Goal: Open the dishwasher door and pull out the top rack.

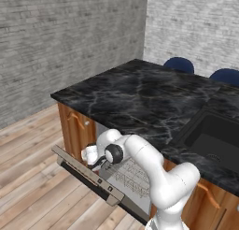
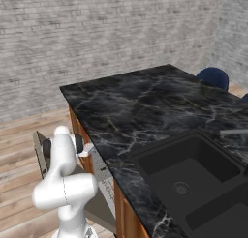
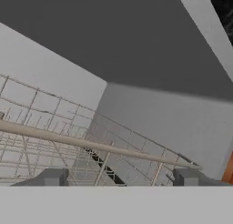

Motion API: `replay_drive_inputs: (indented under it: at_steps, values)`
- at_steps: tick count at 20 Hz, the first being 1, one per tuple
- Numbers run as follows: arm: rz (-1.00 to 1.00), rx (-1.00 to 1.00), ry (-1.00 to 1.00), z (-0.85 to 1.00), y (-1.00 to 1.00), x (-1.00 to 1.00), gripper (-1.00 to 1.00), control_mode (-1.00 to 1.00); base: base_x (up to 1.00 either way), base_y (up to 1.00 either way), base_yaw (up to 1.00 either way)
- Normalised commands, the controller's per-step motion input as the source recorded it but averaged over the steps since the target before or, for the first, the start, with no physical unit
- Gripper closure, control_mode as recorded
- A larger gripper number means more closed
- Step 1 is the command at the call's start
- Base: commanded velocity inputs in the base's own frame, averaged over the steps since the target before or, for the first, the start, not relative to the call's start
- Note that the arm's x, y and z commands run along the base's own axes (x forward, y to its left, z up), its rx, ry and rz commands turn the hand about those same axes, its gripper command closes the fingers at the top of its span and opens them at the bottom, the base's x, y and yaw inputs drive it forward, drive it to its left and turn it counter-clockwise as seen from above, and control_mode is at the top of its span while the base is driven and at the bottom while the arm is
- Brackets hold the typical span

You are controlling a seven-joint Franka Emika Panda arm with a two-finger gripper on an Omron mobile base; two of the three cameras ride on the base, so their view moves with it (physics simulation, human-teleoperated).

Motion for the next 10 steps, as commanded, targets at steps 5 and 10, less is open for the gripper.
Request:
replay_drive_inputs:
  at_steps: [5,10]
  values:
    - [0.05,0.23,-0.38,0.07,-0.5,-0.71,-1.0,-1.0,0.0,0.0,0.0]
    - [0.1,0.18,-0.38,0.0,-0.46,-0.72,-1.0,-1.0,0.0,0.0,0.0]
